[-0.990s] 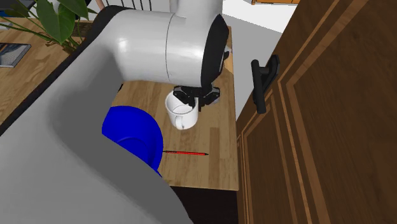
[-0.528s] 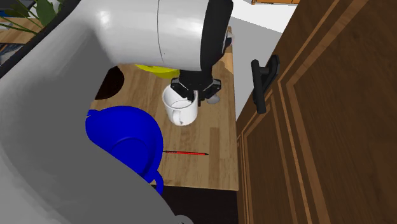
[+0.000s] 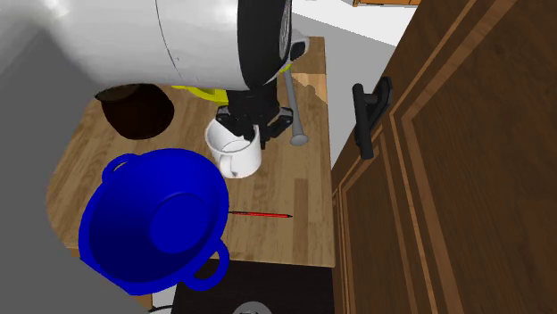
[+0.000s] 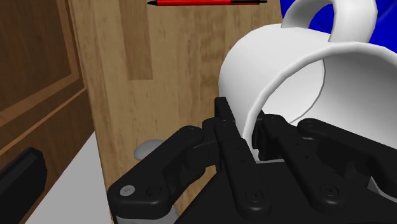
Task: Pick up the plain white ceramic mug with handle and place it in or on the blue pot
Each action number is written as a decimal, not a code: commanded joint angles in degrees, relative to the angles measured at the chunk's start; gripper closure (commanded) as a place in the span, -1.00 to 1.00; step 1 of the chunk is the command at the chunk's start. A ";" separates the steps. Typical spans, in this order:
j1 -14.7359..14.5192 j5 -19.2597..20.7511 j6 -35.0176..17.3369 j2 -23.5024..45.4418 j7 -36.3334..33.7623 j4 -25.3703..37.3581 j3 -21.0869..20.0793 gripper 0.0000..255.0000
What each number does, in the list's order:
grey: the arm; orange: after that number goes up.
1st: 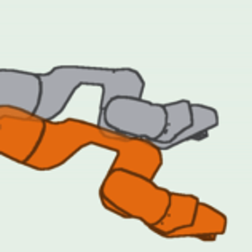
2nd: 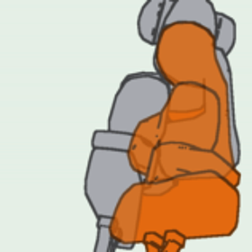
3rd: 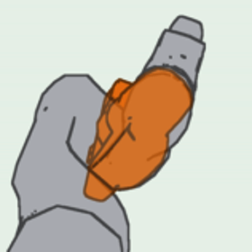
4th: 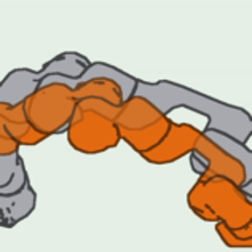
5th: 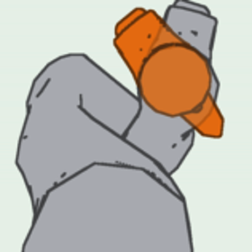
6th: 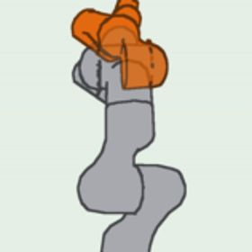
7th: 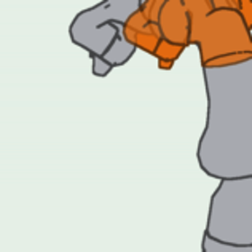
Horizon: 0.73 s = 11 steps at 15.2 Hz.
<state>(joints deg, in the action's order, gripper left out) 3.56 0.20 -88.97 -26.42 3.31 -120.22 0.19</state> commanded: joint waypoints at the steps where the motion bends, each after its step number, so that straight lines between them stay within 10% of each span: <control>1: -0.83 -0.98 1.12 -2.82 -2.31 -1.69 -1.68 1.00; 11: -5.45 -8.07 5.27 -12.35 -14.47 -6.45 -11.09 1.00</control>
<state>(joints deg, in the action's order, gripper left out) -1.44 -7.12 -84.37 -37.57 -10.02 -126.21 -10.12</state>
